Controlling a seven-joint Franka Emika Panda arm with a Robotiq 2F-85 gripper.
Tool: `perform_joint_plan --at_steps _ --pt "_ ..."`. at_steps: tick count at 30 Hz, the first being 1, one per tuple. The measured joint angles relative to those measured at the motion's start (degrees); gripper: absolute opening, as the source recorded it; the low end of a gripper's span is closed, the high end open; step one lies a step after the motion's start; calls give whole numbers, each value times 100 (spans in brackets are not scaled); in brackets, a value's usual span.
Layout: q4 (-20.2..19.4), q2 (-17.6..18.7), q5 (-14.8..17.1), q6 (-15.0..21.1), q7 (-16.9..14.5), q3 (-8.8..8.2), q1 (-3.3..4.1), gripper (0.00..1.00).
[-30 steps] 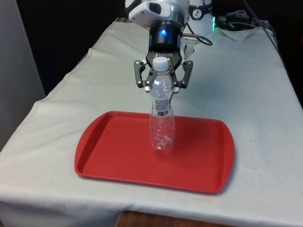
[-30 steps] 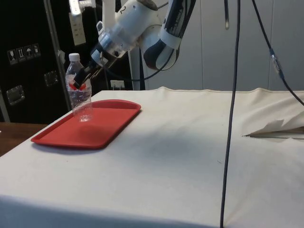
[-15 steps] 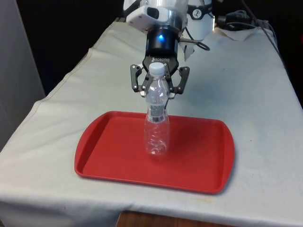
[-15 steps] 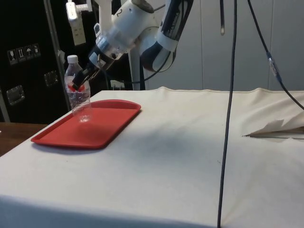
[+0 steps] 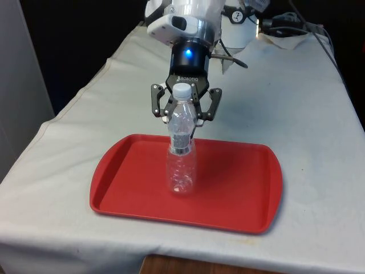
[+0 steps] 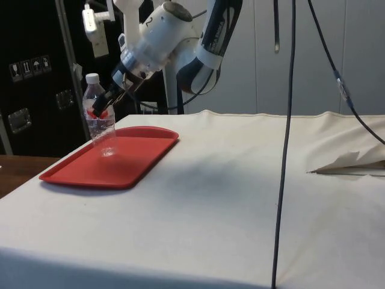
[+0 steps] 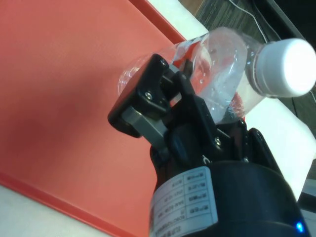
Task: Place the bottle upright on the tray.
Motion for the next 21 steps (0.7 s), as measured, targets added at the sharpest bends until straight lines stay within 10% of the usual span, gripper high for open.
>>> perform_joint_plan --at_steps 21 --pt "92 166 92 46 0 -80 0 14"
